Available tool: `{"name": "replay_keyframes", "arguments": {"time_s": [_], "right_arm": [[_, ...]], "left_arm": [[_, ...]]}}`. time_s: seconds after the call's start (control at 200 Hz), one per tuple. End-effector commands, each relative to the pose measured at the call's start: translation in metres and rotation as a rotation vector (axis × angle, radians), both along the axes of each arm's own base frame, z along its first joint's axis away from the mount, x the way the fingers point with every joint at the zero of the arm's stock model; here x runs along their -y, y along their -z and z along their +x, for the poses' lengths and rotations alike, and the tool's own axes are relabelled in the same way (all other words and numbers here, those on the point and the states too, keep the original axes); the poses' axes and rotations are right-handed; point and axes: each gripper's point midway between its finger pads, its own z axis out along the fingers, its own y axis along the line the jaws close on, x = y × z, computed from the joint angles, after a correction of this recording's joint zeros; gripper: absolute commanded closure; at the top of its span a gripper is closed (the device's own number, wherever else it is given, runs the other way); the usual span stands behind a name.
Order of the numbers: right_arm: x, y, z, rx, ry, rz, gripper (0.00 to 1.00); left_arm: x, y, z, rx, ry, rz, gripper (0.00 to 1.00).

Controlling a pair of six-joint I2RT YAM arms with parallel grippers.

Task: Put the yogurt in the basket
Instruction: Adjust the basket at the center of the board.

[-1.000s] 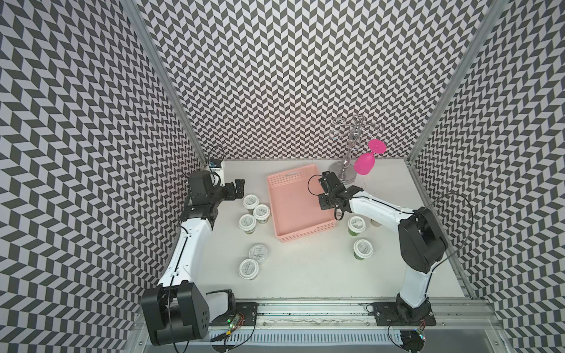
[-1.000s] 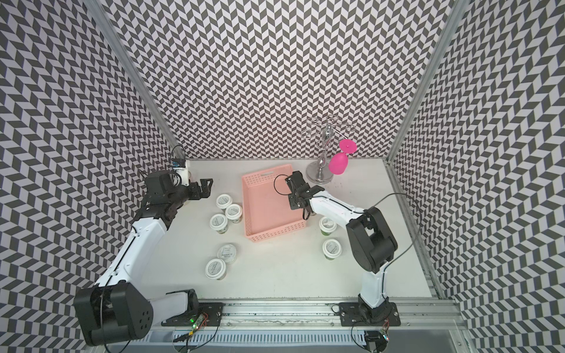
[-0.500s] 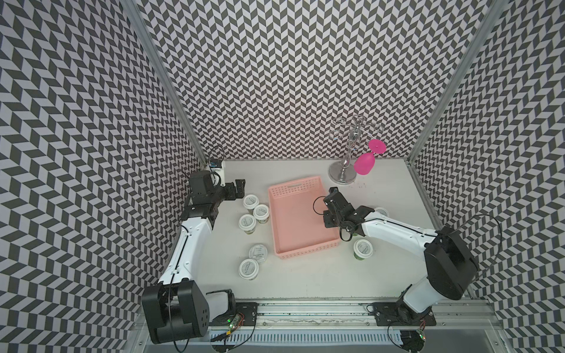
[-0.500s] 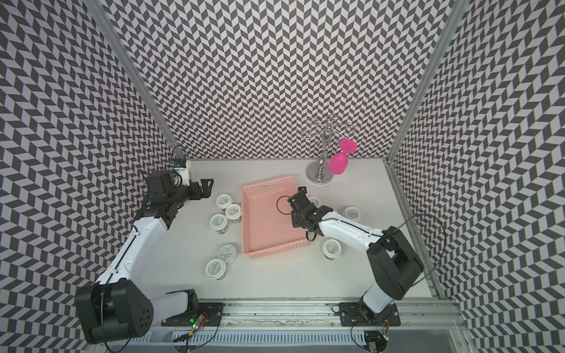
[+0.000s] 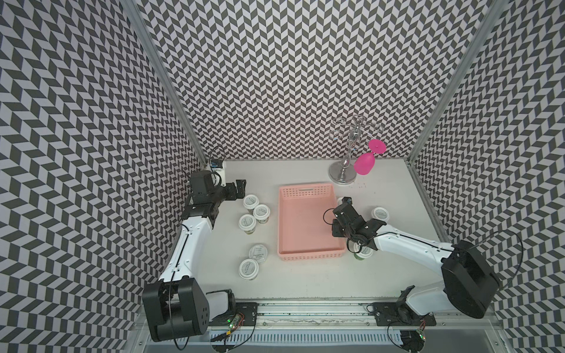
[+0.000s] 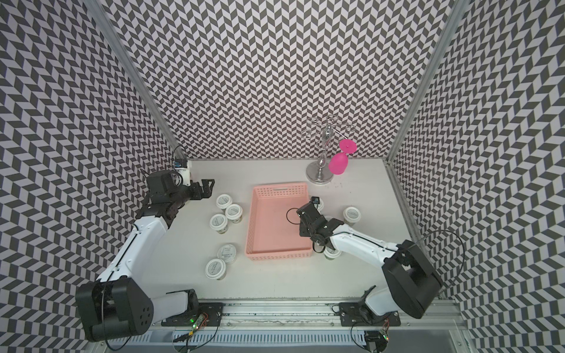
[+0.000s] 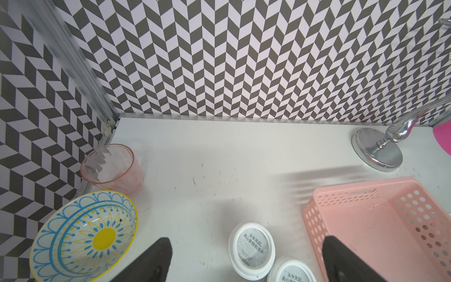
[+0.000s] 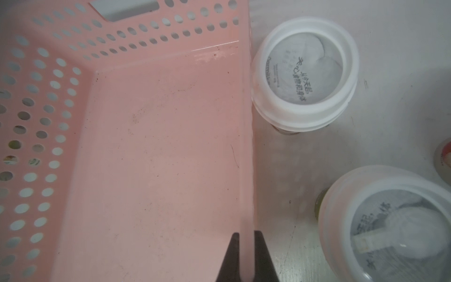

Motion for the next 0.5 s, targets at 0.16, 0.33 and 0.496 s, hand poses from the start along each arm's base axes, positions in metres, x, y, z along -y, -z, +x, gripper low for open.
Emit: {"name": "replay_keyframes", "arguments": {"time_s": [0.16, 0.33, 0.496], "right_arm": [[-0.019, 0.002, 0.009, 0.028, -0.033, 0.062, 1.00], [-0.024, 0.013, 0.011, 0.005, -0.062, 0.037, 0.99], [-0.023, 0.011, 0.010, 0.006, -0.050, 0.052, 0.85]], "left_arm": [[0.000, -0.016, 0.003, 0.042, 0.011, -0.002, 0.00], [0.002, -0.017, 0.002, 0.047, 0.024, 0.005, 0.00], [0.005, -0.014, 0.001, 0.042, 0.042, 0.000, 0.00]]}}
